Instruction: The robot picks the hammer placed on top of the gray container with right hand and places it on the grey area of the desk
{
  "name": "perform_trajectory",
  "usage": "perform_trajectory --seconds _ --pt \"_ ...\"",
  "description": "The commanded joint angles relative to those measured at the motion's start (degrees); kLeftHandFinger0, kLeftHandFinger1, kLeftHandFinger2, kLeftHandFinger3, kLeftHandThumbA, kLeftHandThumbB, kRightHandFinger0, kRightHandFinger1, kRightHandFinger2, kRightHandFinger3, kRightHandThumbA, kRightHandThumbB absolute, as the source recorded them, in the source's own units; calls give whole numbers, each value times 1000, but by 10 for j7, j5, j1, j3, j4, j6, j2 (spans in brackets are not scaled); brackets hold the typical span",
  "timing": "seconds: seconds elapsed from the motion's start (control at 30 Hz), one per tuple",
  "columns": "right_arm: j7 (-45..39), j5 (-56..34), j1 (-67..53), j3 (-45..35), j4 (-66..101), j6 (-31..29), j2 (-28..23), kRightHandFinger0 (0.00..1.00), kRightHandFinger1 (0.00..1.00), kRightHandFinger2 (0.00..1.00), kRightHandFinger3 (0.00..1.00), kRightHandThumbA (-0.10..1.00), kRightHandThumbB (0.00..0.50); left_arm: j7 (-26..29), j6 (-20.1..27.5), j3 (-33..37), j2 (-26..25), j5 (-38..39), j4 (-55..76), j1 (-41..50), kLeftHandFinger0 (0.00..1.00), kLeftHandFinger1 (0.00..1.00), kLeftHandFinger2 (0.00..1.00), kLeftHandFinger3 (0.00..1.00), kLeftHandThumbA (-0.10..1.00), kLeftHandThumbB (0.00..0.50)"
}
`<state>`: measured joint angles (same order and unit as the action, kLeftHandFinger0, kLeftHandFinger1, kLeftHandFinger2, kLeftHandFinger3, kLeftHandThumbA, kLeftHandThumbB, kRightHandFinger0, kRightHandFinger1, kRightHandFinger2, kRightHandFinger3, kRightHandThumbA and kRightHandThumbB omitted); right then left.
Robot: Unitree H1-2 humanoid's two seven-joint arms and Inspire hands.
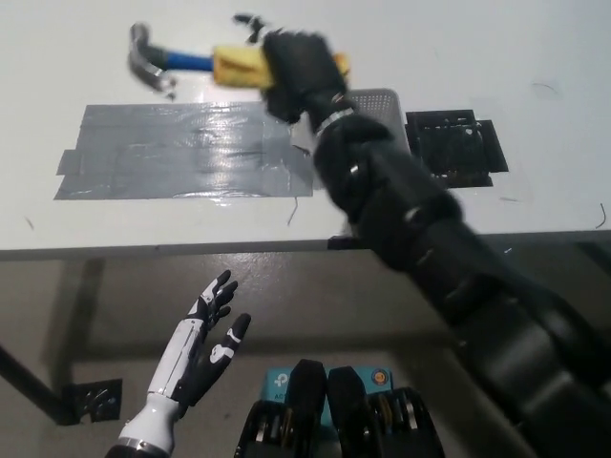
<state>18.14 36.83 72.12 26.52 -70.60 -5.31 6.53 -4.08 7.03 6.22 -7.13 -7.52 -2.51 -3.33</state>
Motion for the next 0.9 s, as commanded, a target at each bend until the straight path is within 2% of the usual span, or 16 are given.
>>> perform_trajectory --seconds 0.0,0.03,0.07,0.13,0.23,0.3,0.37,0.5,0.6,0.67,0.7,0.77,0.87 --pt "22 -11 67 -4 -17 -8 33 2 387 771 894 -100 131 -11 -6 -1 -6 6 25 -3 1000 1000 1000 1000 806 172" --pt "25 -11 68 -4 -24 -4 45 0 353 727 818 -100 150 -11 -2 0 -6 6 24 -1 1000 1000 1000 1000 797 167" --pt "25 -11 69 -4 -28 -5 48 0 334 709 795 -100 151 -11 -1 1 -5 6 24 -1 1000 1000 1000 1000 785 155" --pt "15 -15 72 -6 -39 0 64 0 340 716 790 -100 129 -8 1 1 -4 -1 24 1 1000 1000 1000 1000 773 149" --pt "20 -23 65 -13 -46 -6 76 0 338 723 800 -100 141 -10 1 3 -6 -1 28 5 1000 1000 1000 1000 775 155" --pt "27 -28 59 -17 -51 -15 81 0 323 702 763 -100 155 -11 1 3 -7 -5 29 5 1000 1000 1000 1000 799 156" --pt "29 -34 53 -25 -58 -19 84 0 301 674 746 -100 146 -10 -1 3 -7 -9 29 5 1000 1000 1000 1000 809 163" --pt "25 -41 50 -33 -69 -16 82 0 311 686 740 -100 135 -12 -4 2 -6 -6 29 0 1000 1000 1000 1000 795 161" --pt "30 -37 41 -31 -71 -21 75 0 242 628 723 -100 124 -13 -5 1 -4 -2 31 -1 1000 1000 1000 1000 780 159" --pt "26 -37 38 -31 -74 -14 74 0 259 660 829 -100 123 -13 -7 3 -6 -8 34 -1 1000 1000 1000 1000 783 148" --pt "25 -37 38 -30 -74 -12 73 0 265 667 846 -100 123 -13 -7 4 -6 -10 34 -1 1000 1000 1000 1000 786 147" --pt "26 -38 38 -30 -77 -9 71 0 290 690 757 -100 139 -13 0 4 -8 -12 30 -4 1000 1000 1000 1000 788 145" --pt "22 -42 38 -32 -80 -4 68 0 292 707 740 -100 125 -11 9 4 -9 -14 24 -9 1000 1000 1000 1000 788 141"
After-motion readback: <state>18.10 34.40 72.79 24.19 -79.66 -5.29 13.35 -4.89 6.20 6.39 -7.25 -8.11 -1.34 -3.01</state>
